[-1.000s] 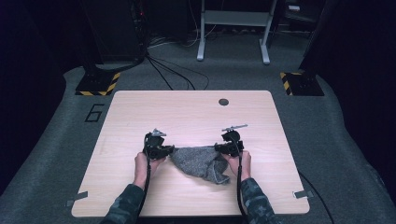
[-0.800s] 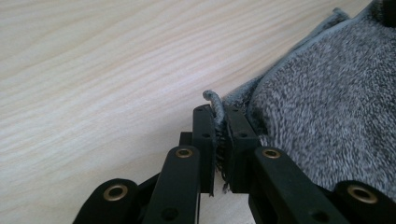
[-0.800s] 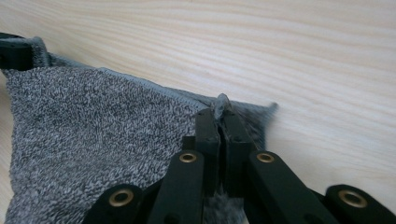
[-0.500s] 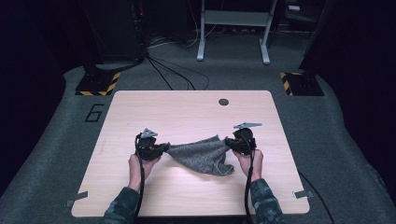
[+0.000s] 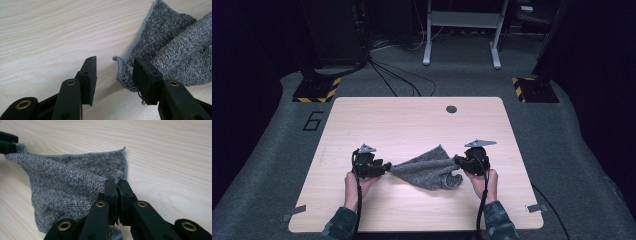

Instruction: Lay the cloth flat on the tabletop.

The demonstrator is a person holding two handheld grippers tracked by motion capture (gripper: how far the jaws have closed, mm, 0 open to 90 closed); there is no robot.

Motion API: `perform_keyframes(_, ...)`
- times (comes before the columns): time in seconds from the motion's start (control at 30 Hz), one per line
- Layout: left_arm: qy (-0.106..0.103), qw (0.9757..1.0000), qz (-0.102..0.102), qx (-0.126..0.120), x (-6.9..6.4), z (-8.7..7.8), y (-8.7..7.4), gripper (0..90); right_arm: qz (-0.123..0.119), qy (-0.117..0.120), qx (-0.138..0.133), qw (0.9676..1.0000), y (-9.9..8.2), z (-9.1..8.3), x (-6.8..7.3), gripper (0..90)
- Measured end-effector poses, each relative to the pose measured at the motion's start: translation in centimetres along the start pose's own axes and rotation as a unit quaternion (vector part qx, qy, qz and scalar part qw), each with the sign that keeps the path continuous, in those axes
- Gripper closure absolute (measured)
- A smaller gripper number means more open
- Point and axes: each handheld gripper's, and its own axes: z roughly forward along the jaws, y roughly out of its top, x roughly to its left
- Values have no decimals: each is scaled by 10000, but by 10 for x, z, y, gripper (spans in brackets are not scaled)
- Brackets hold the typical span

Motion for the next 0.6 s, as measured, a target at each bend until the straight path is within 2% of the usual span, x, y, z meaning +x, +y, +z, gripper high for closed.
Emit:
perform_keyframes(0.1, -89, 9993, 201, 310, -3, 6, 3, 516, -44, -39, 77, 10000, -6, -3, 2, 873)
perform_keyframes(0.17, -28, 9984, 404, 403, -5, 12, 3, 531, -104, -62, 126, 9998, -8, -3, 2, 873)
perform_keyframes(0.2, -28, 9984, 404, 403, -5, 12, 3, 550, -104, -62, 126, 9998, -8, -3, 2, 873)
perform_keyframes(0.23, -51, 9971, 557, 511, -8, 17, 3, 578, -113, -66, 152, 9998, -9, -1, 2, 872)
perform_keyframes(0.33, -39, 9954, 746, 593, -11, 22, 1, 689, -123, -57, 170, 9998, -9, 0, 1, 872)
perform_keyframes(0.43, -24, 9953, 823, 517, -13, 24, 0, 826, -95, -57, 163, 9998, -9, -1, 1, 872)
perform_keyframes(0.53, -29, 9963, 772, 387, -14, 22, -1, 863, -80, -55, 155, 9998, -9, -1, 2, 872)
perform_keyframes(0.6, 29, 9958, 880, 247, -15, 17, 1, 872, -99, -58, 100, 9999, -8, -4, 1, 872)
